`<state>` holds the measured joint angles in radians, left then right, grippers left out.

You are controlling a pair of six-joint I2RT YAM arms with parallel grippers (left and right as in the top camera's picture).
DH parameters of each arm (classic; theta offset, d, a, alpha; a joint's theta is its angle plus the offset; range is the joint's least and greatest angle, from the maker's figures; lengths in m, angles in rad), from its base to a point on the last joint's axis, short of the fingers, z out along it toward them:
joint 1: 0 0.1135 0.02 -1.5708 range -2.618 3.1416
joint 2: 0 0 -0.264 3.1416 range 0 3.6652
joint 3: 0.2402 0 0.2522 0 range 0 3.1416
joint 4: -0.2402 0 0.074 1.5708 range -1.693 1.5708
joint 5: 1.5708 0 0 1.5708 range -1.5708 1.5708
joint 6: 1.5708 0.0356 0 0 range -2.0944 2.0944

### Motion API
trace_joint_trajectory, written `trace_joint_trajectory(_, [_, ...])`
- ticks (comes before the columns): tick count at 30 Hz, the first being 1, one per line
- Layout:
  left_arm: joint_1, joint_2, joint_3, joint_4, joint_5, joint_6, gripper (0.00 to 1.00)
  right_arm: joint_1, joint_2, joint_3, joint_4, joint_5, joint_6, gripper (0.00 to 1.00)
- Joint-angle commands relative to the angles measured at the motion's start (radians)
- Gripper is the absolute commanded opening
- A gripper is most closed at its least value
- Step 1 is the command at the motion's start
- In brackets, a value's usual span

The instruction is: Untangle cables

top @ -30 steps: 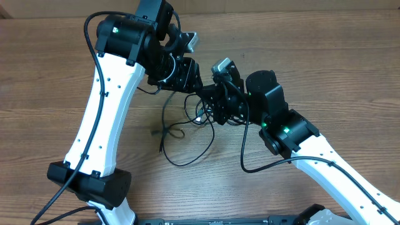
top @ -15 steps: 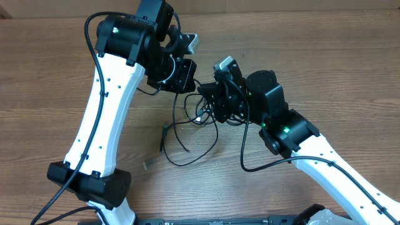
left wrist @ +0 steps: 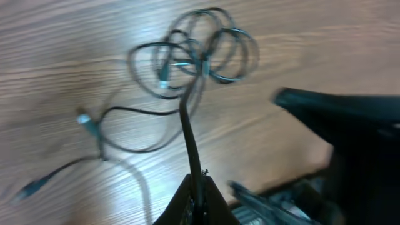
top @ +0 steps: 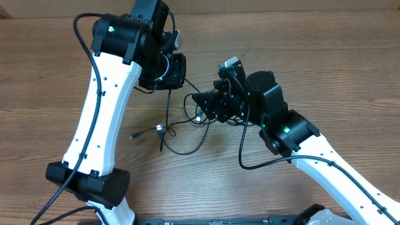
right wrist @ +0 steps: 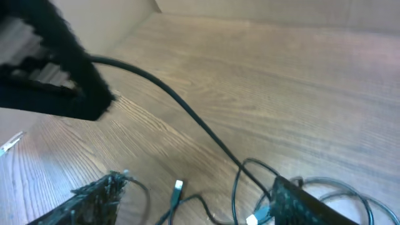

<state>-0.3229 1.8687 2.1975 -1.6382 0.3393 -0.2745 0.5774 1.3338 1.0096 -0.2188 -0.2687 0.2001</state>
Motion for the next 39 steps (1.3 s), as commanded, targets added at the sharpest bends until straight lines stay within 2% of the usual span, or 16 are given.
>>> trace_joint_trajectory(1, [0.003, 0.001, 0.013, 0.013, 0.196, 0.137, 0.04, -0.001, 0.006, 0.019, -0.045, 0.09, 0.032, 0.8])
trace_joint_trajectory(4, [0.003, -0.015, 0.056, 0.022, 0.265, 0.178, 0.04, -0.001, 0.017, 0.018, -0.088, 0.151, 0.032, 0.81])
trace_joint_trajectory(6, [0.003, -0.028, 0.103, 0.023, 0.261, 0.177, 0.04, -0.002, 0.025, 0.018, -0.102, 0.168, 0.032, 0.82])
trace_joint_trajectory(14, [0.003, -0.068, 0.208, -0.021, 0.256, 0.118, 0.04, -0.03, 0.029, 0.018, -0.059, 0.171, 0.028, 0.82])
trace_joint_trajectory(18, [0.003, -0.08, 0.208, -0.051, 0.278, 0.09, 0.04, -0.035, 0.035, 0.018, -0.039, 0.171, 0.005, 0.76])
trace_joint_trajectory(22, [0.003, -0.091, 0.209, -0.032, 0.382, 0.095, 0.04, -0.035, 0.043, 0.018, -0.038, 0.171, 0.005, 0.72])
trace_joint_trajectory(25, [0.004, -0.101, 0.209, -0.016, 0.429, 0.095, 0.04, -0.035, 0.056, 0.018, -0.035, 0.171, 0.005, 0.6])
trace_joint_trajectory(26, [0.004, -0.106, 0.209, -0.014, 0.426, 0.095, 0.04, -0.035, 0.061, 0.018, -0.034, 0.171, 0.006, 0.52])
trace_joint_trajectory(33, [0.005, -0.113, 0.209, -0.042, 0.273, 0.092, 0.04, -0.035, 0.063, 0.019, 0.017, 0.171, 0.009, 0.08])
trace_joint_trajectory(34, [0.005, -0.113, 0.208, -0.051, 0.222, 0.08, 0.04, -0.035, 0.06, 0.019, 0.031, 0.171, 0.01, 0.04])
trace_joint_trajectory(37, [0.005, -0.113, 0.208, -0.051, 0.155, 0.057, 0.04, -0.035, 0.04, 0.019, 0.055, 0.171, 0.009, 0.04])
trace_joint_trajectory(38, [0.005, -0.113, 0.208, -0.051, 0.156, 0.057, 0.07, -0.035, 0.031, 0.019, 0.061, 0.171, 0.009, 0.04])
trace_joint_trajectory(39, [0.005, -0.113, 0.208, -0.051, 0.155, 0.058, 0.14, -0.035, 0.021, 0.019, 0.07, 0.171, 0.009, 0.04])
